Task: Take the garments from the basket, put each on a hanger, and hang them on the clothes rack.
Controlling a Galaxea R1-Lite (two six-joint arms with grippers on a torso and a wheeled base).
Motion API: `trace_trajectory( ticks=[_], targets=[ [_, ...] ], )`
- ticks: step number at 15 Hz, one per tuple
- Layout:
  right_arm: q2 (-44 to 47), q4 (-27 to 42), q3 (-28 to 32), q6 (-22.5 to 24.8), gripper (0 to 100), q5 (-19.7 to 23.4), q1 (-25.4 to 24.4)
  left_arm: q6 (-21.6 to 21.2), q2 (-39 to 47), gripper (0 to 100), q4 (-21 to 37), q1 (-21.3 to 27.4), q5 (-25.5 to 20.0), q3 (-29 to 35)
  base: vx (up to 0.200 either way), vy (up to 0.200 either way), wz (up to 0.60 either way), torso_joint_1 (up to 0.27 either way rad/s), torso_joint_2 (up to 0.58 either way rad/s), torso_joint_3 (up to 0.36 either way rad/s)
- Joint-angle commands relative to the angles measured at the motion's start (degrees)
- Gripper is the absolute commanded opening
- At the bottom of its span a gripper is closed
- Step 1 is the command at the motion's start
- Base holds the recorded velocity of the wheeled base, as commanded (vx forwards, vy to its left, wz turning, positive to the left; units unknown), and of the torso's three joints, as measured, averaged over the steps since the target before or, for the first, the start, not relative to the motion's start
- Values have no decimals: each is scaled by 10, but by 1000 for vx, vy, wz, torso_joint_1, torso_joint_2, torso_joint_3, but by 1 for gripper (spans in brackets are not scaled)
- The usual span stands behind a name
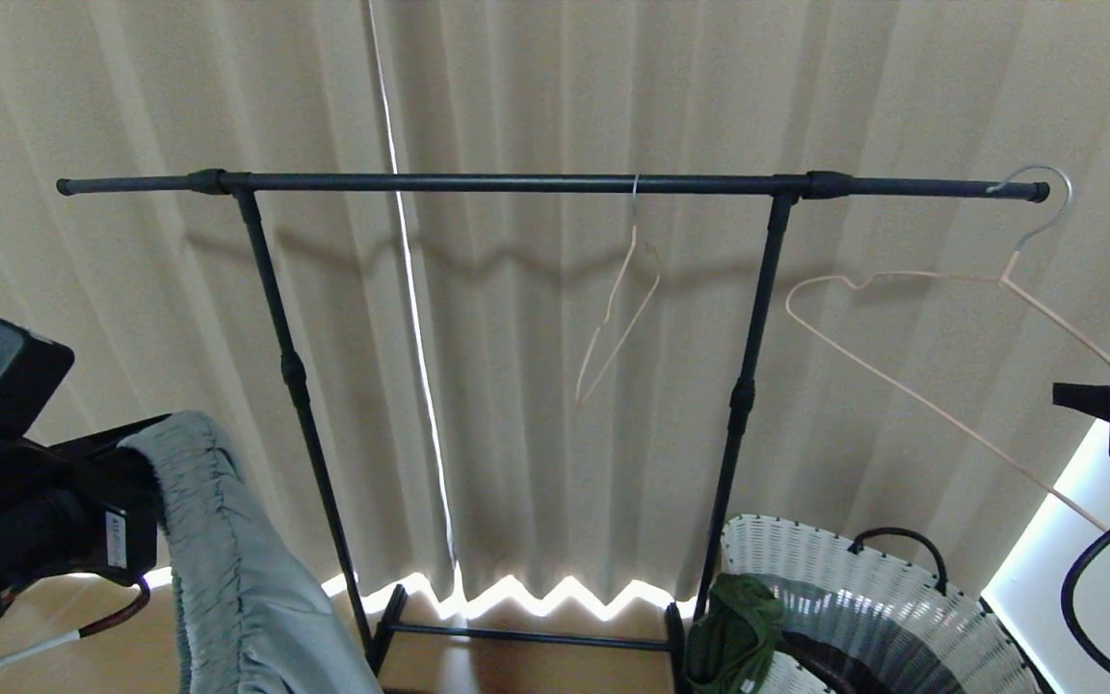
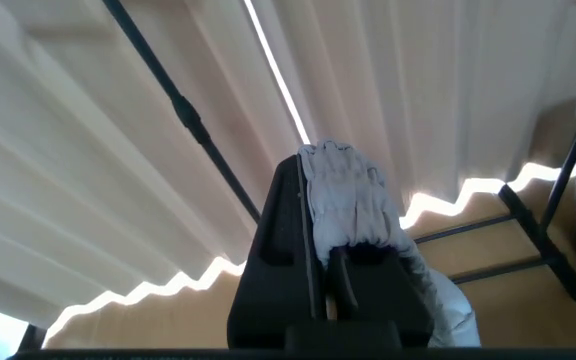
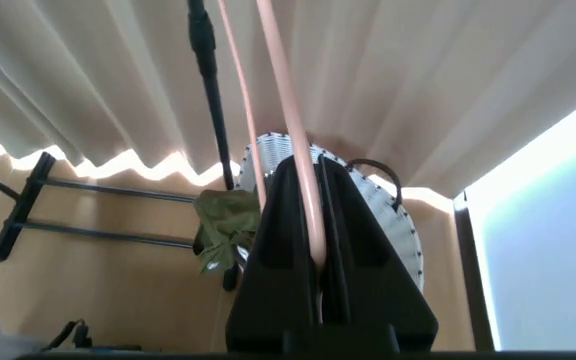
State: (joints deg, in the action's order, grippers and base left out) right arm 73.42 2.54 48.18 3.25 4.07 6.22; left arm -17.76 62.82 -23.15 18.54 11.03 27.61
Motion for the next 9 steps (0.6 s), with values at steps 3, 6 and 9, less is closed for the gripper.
trace_trajectory(
  ticks=[3, 6, 9],
  targets=[
    [-17, -8, -19, 0, 0, 1, -19, 1, 6, 0, -1, -1, 1, 1, 0, 67, 0, -1, 1, 1],
    [-21, -8, -19, -1, 0, 2, -30, 0, 6, 0, -1, -8, 1, 2, 0, 200, 0, -4, 1, -1],
    [-22, -7, -19, -1, 0, 2, -35, 0, 6, 0, -1, -8, 1, 2, 0, 200, 0, 12, 2, 1]
  ],
)
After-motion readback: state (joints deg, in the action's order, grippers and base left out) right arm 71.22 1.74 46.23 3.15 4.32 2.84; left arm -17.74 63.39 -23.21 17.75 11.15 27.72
